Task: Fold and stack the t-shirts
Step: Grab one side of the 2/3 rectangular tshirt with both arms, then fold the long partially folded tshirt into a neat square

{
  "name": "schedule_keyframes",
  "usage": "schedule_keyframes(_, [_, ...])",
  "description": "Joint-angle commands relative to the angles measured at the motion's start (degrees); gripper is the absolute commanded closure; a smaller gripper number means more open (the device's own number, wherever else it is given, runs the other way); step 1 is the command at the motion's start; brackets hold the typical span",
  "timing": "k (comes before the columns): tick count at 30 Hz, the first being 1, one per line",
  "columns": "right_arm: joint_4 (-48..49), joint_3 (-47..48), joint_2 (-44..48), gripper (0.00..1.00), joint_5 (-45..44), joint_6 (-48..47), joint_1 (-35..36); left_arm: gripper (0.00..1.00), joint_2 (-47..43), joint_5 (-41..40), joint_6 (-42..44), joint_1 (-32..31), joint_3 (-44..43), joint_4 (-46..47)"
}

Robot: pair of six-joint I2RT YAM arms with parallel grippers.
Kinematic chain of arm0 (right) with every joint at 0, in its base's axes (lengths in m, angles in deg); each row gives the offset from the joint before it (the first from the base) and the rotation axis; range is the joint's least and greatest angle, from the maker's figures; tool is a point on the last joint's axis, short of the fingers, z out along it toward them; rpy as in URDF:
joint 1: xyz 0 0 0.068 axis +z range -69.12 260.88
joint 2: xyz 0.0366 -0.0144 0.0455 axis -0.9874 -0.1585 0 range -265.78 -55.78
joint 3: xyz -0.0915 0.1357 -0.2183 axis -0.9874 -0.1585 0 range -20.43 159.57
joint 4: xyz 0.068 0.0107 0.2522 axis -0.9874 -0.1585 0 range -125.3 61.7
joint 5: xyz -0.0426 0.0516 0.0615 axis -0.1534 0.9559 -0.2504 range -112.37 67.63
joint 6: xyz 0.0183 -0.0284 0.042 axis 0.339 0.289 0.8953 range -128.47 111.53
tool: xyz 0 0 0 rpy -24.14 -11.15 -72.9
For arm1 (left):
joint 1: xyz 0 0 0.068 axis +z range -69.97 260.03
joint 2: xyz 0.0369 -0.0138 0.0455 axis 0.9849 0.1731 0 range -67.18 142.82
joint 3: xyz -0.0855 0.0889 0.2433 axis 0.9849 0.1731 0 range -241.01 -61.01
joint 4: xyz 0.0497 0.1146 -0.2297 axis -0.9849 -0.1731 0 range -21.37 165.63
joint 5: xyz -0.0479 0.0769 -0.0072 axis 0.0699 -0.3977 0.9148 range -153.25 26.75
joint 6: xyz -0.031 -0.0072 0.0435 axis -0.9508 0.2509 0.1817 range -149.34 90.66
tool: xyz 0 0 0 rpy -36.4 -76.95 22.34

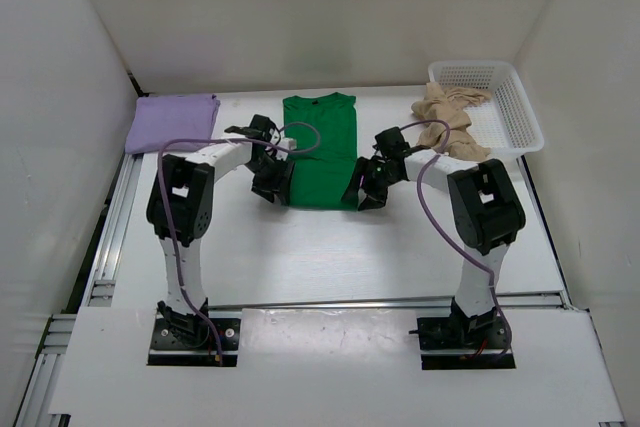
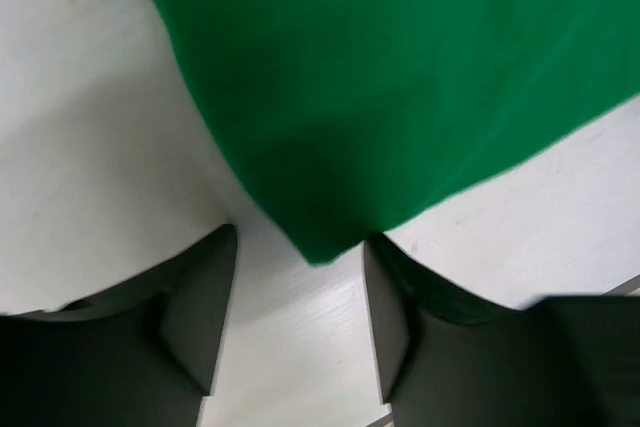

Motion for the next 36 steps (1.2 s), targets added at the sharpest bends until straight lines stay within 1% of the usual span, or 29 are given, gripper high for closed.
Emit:
schedule_keyframes(1, [4.3,-2.2,-1.1,0.35,1.8,0.5,-0.8,0.39,2.1,2.8,0.3,-0.2,-3.9,1.1])
schedule_keyframes(3, [3.7,-1.6,-1.9,0.35,2.3,0.6,-0.8,0.43,2.9,2.8,0.3,-0.2,-5.7,1.1])
schedule_keyframes(6, [3.7,-2.7,-1.4,0.35,1.6,0.6,-0.8,0.49,3.5,2.8,0.3,-0.2,-6.2,0.6])
schedule_keyframes(7, [3.7,-2.7,-1.4,0.37,1.6,-0.1,-0.8,0.55,4.0,3.5,0.3,-0.2,-6.2,0.6])
schedule_keyframes(8, [3.7,-2.7,-1.4,0.39,1.6,-0.1,-1.3,0.59,4.0,3.5,0.3,-0.2,-6.2,0.6])
schedule_keyframes(10, [3.7,-2.7,-2.1,0.53,2.8,-0.1,-1.4,0.68,4.6,4.2,0.3,-0.2,-6.2,0.6])
schedule_keyframes(11, [3.7,-2.7,-2.7,0.61,2.8,-0.1,-1.4,0.84,4.6,4.2,0.3,-0.2,-6.2,0.6])
schedule_keyframes(12, [3.7,-2.1,-2.7,0.68,2.8,-0.1,-1.4,0.90,5.1,4.2,0.3,-0.2,-6.9,0.6])
schedule_keyframes(13, [3.7,-2.1,-2.7,0.83,2.8,-0.1,-1.9,0.90,5.1,4.2,0.3,-0.2,-6.9,0.6])
schedule_keyframes(16, [3.7,-2.1,-1.9,1.00,3.9,-0.1,-1.9,0.90,3.5,4.2,0.3,-0.2,-5.8,0.1])
schedule_keyframes(17, [3.7,-2.1,-1.3,1.00,3.9,-0.1,-1.9,0.90,2.5,4.2,0.3,-0.2,-5.0,0.1])
schedule_keyframes(20, [0.6,-2.7,2.3,1.00,3.9,-2.9,-1.9,0.90,-4.6,2.6,0.3,-0.2,0.6,0.1])
schedule_keyframes(21, [0.0,-4.5,3.6,1.00,3.9,-3.4,-1.9,0.90,-8.9,1.6,0.3,-0.2,2.4,-0.5])
schedule_keyframes(22, [-0.7,-5.4,6.4,1.00,3.9,-3.9,-1.4,0.90,-10.9,0.6,0.3,-1.0,5.2,-1.2])
schedule_keyframes(23, [-1.9,-6.3,7.9,1.00,3.9,-4.6,-1.4,0.90,-12.9,-1.5,0.3,-1.8,6.2,-3.4])
schedule_keyframes(24, [-2.6,-8.3,11.0,1.00,3.1,-4.6,0.0,0.90,-16.0,-2.4,0.3,-3.3,7.1,-5.0])
schedule_keyframes(26, [-5.4,-10.2,14.2,1.00,1.6,-5.2,1.4,0.90,-18.7,-3.0,0.3,-5.0,9.0,-8.6])
schedule_keyframes(27, [-6.2,-11.2,17.4,1.00,0.8,-5.2,3.1,0.90,-20.1,-3.5,0.3,-5.8,9.5,-11.9])
schedule_keyframes(29, [-7.9,-14.2,21.0,1.00,-1.3,-5.2,5.1,0.90,-23.7,-4.6,0.3,-8.1,10.1,-15.6])
schedule_keyframes(30, [-8.4,-15.1,24.5,1.00,-2.0,-3.8,7.6,0.90,-24.8,-5.8,0.3,-8.6,10.1,-17.5])
schedule_keyframes(31, [-9.0,-16.4,26.3,1.00,-2.7,-3.1,8.9,0.90,-27.2,-5.8,0.3,-8.6,10.8,-20.9])
schedule_keyframes(32, [-10.8,-16.5,29.3,1.00,-4.3,-2.5,11.7,0.90,-28.6,-6.3,0.3,-8.6,11.4,-22.6])
schedule_keyframes(34, [-12.9,-17.0,32.2,1.00,-6.6,-0.3,14.5,0.90,-32.8,-6.3,0.3,-8.6,11.4,-26.2])
schedule_keyframes(35, [-13.8,-17.0,34.9,1.00,-7.5,0.6,17.0,0.90,-34.1,-6.3,0.3,-8.6,10.9,-29.6])
schedule_keyframes(36, [-15.3,-17.0,36.3,1.00,-8.1,3.3,18.0,0.90,-35.5,-6.3,0.3,-8.6,10.4,-31.2])
